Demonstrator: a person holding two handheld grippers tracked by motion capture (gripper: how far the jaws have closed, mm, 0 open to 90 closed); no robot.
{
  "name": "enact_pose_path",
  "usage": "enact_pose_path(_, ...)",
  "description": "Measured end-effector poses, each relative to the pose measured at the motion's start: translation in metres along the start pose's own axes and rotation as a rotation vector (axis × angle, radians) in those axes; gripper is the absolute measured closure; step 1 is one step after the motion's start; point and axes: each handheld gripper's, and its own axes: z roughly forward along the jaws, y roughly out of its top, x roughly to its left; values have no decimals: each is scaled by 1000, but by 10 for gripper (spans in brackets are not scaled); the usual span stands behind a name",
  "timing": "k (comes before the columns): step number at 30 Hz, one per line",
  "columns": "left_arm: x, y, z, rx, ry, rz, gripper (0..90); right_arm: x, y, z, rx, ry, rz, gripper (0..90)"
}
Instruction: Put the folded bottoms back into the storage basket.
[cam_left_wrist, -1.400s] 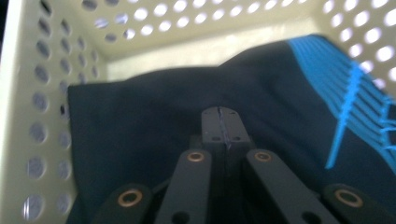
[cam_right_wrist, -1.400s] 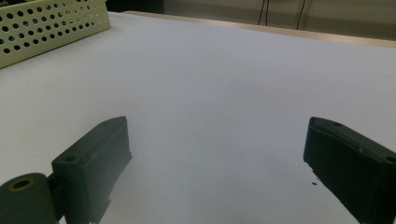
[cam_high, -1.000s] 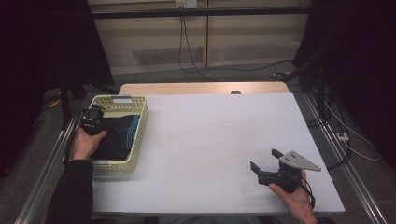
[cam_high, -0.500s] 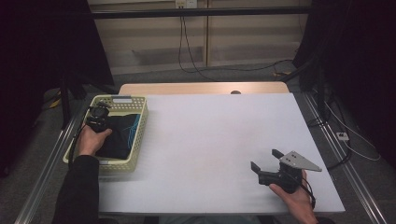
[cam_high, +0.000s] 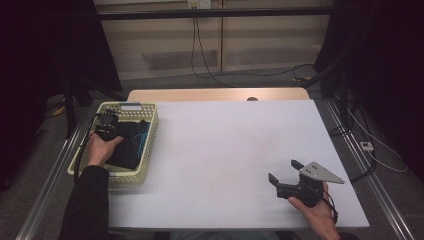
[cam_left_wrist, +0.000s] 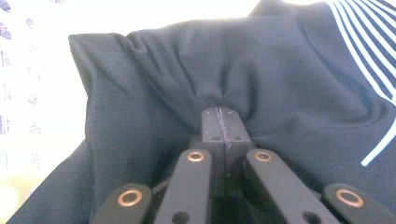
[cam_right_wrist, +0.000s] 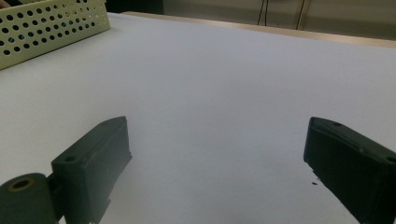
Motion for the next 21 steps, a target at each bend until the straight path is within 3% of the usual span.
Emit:
enact_pose_path(5,4,0,-2,8,3,19,900,0,0,0,0,-1,2,72)
enact_pose_path(17,13,1,1,-19,-2,-3,879,0,0,0,3,-1,-1,72)
enact_pose_path(21,14,0,-1,-32,-1,-38,816,0,0,1,1,-1,1,72)
